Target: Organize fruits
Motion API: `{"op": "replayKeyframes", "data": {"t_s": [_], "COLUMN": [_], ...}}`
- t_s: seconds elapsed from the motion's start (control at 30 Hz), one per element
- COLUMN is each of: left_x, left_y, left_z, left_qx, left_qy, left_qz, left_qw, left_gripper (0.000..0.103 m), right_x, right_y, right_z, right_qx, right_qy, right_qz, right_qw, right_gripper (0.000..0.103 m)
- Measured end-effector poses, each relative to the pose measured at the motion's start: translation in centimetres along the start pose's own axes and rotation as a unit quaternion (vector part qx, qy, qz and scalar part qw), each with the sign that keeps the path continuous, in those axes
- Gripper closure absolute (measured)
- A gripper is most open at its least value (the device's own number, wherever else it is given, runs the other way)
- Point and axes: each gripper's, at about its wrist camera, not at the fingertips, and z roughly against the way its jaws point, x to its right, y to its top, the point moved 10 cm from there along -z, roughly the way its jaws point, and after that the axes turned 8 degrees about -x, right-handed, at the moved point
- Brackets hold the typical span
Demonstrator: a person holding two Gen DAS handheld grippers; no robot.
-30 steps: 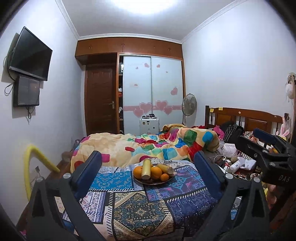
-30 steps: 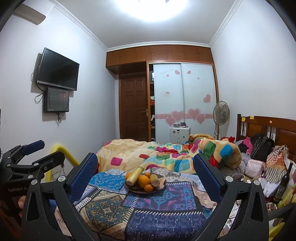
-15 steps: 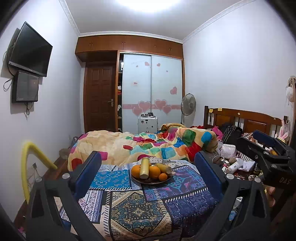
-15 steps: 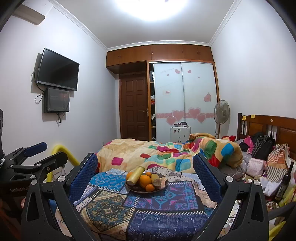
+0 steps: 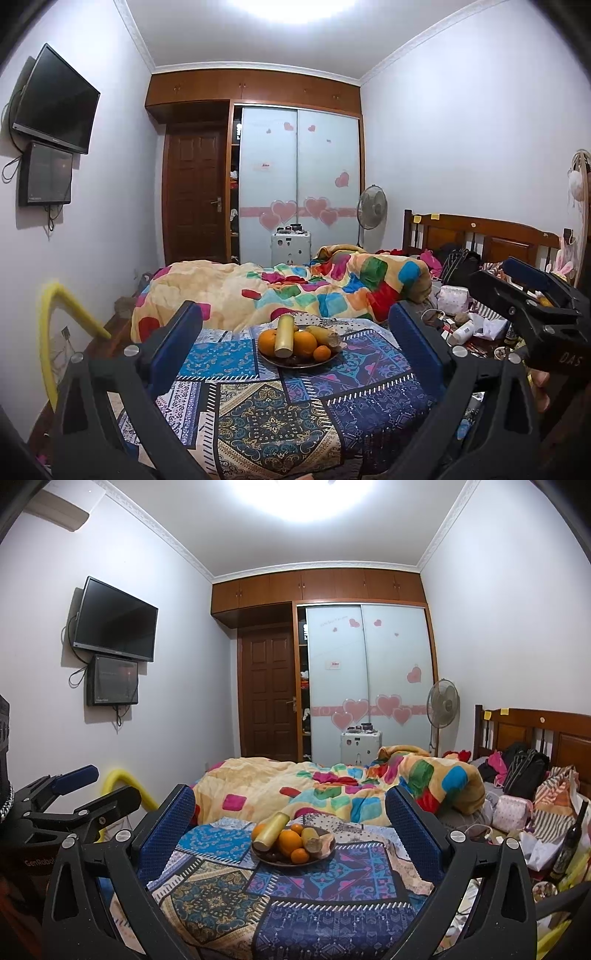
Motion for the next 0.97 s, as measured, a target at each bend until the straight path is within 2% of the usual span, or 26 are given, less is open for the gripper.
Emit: {"op": "replayKeyframes", "data": {"t_s": [0.97], "left_x": [-0.11], "left_y": [-0.32], "left_z": [-0.19], "left_qx": [-0.008], "left_qy": [-0.014], "left_qz": [0.005], "left_qw": [0.9999], "left_gripper": [0.001], "right_x": [-0.07], "right_y": [0.25], "right_z": [-0.04], "right_qx": [-0.002], "right_qy": [0.002], "right_qz": [-0.002], "right_qw": [1.0], "right_gripper": [0.0]}}
